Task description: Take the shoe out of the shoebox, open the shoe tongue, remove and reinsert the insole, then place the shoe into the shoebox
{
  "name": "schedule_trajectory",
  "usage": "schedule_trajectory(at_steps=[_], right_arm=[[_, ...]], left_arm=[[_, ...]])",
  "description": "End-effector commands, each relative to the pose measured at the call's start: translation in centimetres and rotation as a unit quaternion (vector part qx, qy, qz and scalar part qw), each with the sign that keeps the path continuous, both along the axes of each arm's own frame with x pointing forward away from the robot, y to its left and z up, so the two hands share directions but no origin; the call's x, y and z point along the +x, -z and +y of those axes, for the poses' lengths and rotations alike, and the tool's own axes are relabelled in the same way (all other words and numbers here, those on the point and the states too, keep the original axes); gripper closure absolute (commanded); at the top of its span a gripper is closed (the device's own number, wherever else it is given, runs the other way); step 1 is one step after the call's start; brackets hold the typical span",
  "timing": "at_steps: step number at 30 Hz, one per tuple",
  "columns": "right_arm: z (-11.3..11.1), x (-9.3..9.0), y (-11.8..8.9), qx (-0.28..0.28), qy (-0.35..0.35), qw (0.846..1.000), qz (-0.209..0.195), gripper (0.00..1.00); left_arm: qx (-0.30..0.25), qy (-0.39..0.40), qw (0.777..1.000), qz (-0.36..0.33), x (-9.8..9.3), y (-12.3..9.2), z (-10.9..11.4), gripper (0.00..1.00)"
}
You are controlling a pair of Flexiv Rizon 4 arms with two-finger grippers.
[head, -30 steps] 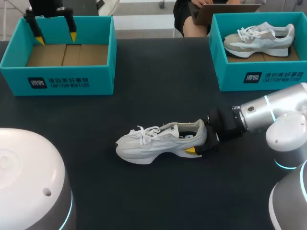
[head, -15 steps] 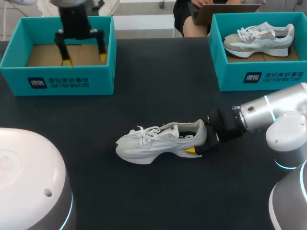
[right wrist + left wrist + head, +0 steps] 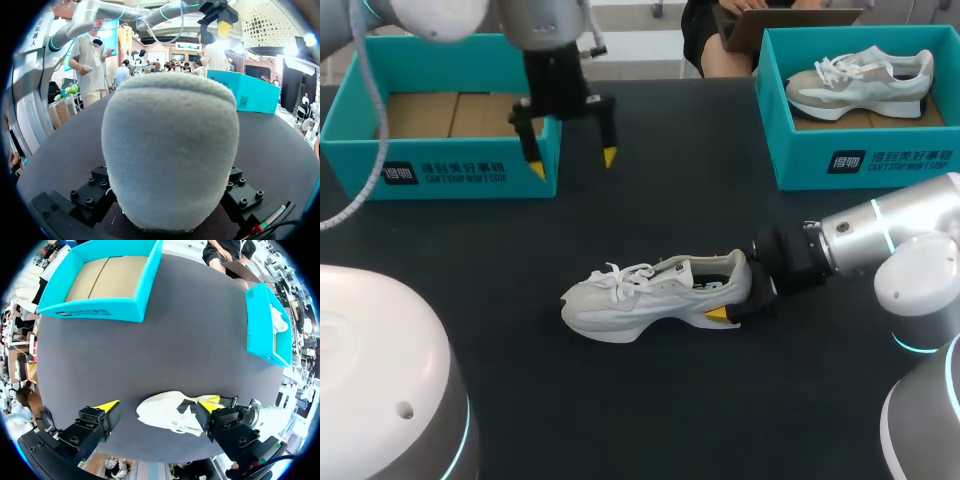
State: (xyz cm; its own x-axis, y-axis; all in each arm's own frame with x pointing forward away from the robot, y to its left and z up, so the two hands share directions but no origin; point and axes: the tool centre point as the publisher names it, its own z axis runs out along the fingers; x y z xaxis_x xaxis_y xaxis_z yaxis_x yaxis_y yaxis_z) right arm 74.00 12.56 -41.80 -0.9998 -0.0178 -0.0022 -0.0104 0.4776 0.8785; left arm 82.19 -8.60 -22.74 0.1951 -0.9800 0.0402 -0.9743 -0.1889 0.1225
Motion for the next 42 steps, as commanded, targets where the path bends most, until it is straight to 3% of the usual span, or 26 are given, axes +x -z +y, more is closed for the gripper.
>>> schedule_trajectory(at_steps=[1,21,33,42], right_arm=[[0.3,0.2,0.7,-0.002,0.000,1.000,0.000,1.00],[0.3,0.2,0.7,-0.002,0.000,1.000,0.000,1.00],[0.3,0.2,0.7,-0.002,0.000,1.000,0.000,1.00],[0.3,0.2,0.7,-0.002,0.000,1.000,0.000,1.00]], left_arm=[[0.023,0.015,1.000,-0.002,-1.6,0.1,-2.2,0.00],[0.026,0.033,0.999,-0.004,-1.8,0.1,-2.5,0.00],[0.023,0.011,1.000,-0.016,-9.0,1.6,-6.5,0.00],[0.050,0.047,0.997,-0.019,-11.3,4.6,-10.5,0.00]])
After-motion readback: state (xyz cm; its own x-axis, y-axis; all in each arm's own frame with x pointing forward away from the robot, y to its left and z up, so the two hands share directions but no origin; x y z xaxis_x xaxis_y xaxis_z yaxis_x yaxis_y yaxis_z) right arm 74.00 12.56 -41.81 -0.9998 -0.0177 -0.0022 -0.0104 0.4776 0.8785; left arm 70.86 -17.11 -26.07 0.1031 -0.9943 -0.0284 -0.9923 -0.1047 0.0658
